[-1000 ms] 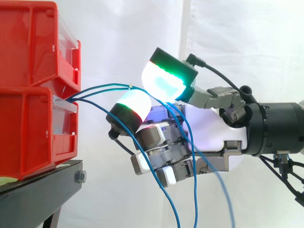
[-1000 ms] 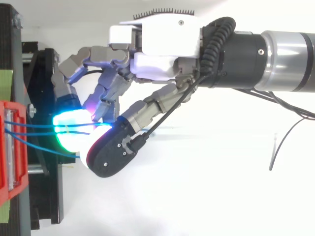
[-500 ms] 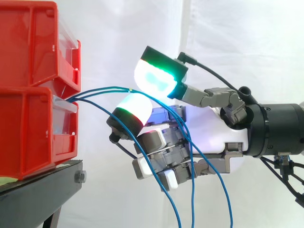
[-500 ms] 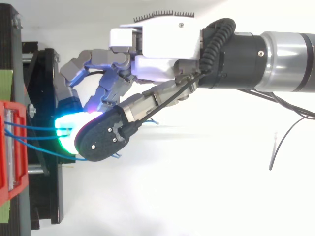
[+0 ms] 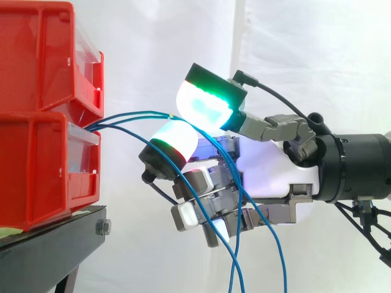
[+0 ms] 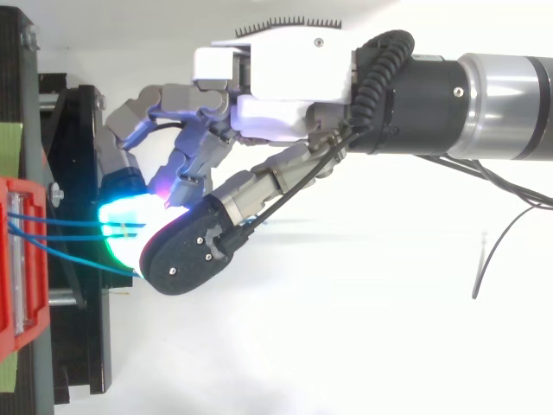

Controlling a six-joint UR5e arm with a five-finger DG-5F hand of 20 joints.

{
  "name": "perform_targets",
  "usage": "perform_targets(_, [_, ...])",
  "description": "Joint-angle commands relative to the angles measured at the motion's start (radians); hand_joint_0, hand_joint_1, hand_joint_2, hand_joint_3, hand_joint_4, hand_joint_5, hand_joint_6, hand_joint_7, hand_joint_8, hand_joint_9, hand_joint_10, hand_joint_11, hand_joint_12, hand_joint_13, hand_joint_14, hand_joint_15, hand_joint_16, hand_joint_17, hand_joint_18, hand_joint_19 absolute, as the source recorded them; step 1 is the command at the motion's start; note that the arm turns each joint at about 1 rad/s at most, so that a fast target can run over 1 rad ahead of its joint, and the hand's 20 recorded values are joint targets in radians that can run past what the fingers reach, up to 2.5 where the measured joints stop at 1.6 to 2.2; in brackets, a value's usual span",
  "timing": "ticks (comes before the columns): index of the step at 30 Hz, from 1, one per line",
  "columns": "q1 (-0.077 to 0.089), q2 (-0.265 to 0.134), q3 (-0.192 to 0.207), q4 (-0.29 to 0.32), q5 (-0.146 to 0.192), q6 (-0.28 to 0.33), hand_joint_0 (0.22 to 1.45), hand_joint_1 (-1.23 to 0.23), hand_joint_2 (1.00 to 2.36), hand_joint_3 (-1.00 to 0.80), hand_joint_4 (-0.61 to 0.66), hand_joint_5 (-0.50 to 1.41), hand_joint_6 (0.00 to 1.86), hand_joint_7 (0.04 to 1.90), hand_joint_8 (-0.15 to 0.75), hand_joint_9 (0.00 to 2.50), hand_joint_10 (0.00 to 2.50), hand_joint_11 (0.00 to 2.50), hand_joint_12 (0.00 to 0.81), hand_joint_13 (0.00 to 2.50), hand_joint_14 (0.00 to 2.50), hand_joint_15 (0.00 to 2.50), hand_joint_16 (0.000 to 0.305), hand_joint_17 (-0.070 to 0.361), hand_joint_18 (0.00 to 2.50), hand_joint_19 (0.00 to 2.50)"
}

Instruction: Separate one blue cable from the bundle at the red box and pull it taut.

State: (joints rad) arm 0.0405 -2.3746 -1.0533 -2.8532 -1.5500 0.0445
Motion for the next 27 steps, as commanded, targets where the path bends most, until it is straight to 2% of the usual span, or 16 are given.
perform_targets(1, [-0.001,0.000,-0.001,0.000,-0.005,0.000,0.78,-0.92,1.00,-0.50,-0.05,-0.16,0.90,1.27,0.291,0.90,0.02,1.13,0.401,0.88,0.02,0.62,0.047,0.105,0.90,0.70])
perform_targets(6, [-0.002,0.000,-0.001,0.000,-0.009,-0.002,0.70,-0.92,1.00,-0.50,0.05,-0.15,0.90,1.21,0.293,0.91,0.02,1.12,0.396,0.88,0.02,0.63,0.046,0.104,0.90,0.72])
perform_targets(11, [-0.002,0.000,-0.001,0.000,-0.009,-0.002,0.61,-0.91,1.00,-0.50,0.08,-0.15,0.90,1.20,0.295,0.93,0.02,1.13,0.402,0.91,0.02,0.63,0.046,0.104,0.92,0.72])
perform_targets(13, [-0.002,0.000,-0.001,0.000,-0.009,-0.002,0.53,-0.86,1.00,-0.50,0.09,-0.15,0.90,1.17,0.307,0.94,0.02,1.13,0.413,0.92,0.02,0.63,0.049,0.110,0.94,0.72])
perform_targets(16, [-0.002,0.000,-0.001,0.000,-0.009,-0.002,0.49,-0.77,1.00,-0.50,0.09,-0.15,0.90,1.14,0.317,0.96,0.02,1.13,0.429,0.93,0.02,0.63,0.052,0.117,0.97,0.72])
perform_targets(22, [-0.002,0.000,-0.002,0.000,-0.009,-0.002,0.51,-0.58,1.00,-0.50,0.08,-0.15,0.89,1.11,0.315,0.97,0.02,1.12,0.420,0.92,0.02,0.61,0.051,0.115,0.97,0.73])
perform_targets(25, [-0.002,0.000,-0.001,0.000,-0.009,-0.002,0.60,-0.52,1.00,-0.50,0.06,-0.14,0.88,1.20,0.286,0.96,0.02,1.11,0.401,0.91,0.02,0.62,0.047,0.105,0.93,0.76])
perform_targets(27, [-0.002,0.000,-0.002,0.000,-0.009,-0.002,0.61,-0.54,1.00,-0.50,0.05,-0.14,0.89,1.21,0.286,0.96,0.02,1.12,0.399,0.91,0.02,0.62,0.046,0.104,0.92,0.77])
